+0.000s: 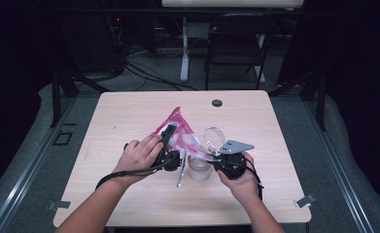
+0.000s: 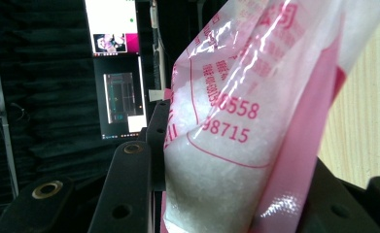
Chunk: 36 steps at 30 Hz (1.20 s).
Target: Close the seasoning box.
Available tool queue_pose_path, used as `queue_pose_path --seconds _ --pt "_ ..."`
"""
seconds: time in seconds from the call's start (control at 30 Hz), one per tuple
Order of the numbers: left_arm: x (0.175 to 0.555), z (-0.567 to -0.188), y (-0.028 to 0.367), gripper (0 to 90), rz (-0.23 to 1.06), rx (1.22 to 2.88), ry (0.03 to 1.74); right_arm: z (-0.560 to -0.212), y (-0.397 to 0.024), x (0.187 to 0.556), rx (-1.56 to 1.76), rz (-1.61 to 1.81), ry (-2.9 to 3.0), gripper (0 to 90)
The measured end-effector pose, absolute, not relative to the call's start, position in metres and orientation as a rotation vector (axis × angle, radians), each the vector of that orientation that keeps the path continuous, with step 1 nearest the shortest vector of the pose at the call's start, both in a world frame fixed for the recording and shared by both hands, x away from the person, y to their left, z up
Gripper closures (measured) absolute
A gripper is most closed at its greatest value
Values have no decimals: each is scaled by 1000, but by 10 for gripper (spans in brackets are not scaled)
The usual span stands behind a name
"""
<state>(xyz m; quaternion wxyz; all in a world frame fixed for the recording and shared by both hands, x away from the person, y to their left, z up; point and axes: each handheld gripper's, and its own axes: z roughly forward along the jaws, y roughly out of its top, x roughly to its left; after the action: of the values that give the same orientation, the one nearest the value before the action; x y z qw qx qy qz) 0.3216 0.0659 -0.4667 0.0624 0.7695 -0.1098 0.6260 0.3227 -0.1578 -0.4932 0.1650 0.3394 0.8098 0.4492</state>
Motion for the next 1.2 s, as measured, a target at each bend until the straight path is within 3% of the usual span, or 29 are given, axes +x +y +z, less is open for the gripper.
queue_pose_path --seconds 1.2 --pt "319 -461 65 633 1906 2285 -279 -499 -151 323 958 1267 2336 900"
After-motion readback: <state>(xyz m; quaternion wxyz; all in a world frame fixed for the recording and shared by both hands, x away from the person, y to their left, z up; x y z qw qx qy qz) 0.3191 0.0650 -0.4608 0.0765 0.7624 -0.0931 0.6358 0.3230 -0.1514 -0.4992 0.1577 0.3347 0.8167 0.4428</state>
